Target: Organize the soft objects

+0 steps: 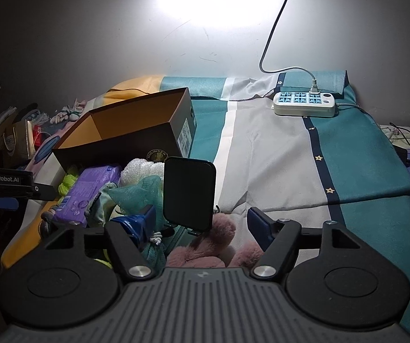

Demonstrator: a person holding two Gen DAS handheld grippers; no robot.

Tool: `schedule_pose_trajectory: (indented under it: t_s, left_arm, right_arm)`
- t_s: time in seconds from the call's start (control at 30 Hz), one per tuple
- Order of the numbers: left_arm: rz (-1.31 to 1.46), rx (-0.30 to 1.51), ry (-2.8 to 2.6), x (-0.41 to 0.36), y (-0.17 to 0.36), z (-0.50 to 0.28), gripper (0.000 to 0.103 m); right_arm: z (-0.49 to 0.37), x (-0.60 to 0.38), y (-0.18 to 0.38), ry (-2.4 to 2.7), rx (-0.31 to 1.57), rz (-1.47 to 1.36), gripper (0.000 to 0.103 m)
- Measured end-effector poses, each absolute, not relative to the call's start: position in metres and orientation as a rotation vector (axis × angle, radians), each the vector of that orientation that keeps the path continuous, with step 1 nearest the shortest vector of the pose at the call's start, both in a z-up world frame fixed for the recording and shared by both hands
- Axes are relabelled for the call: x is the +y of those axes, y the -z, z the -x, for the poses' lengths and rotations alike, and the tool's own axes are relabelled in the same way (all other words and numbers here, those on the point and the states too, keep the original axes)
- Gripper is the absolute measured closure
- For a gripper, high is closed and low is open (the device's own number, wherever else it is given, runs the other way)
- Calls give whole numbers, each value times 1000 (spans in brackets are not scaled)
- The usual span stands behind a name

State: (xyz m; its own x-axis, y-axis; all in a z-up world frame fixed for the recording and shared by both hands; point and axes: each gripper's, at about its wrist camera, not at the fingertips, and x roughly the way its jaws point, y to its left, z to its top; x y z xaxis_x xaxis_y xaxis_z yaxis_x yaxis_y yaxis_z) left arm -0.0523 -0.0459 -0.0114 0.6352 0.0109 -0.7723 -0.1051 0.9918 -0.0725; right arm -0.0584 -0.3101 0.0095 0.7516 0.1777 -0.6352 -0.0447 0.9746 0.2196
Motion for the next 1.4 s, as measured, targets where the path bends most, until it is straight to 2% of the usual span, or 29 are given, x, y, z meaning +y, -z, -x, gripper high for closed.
schedule_pose_trajectory:
  t_s: [0.17,0.7,0.87,1.4]
  left_arm:
    - [140,918,-28,-44,19,57,10]
    - [-55,985,171,-64,59,73,10]
    - [-17,1043,202,-62,71,72,10]
    - [-72,1021,23,-65,59,45,10]
  right_arm:
    - [55,-306,-12,-164,724,-202,48]
    - [64,-331,3,-154,814,-224,48]
    - [58,-333,10,-153,858,-252,48]
    - [45,-309,11,-181,893,-221,48]
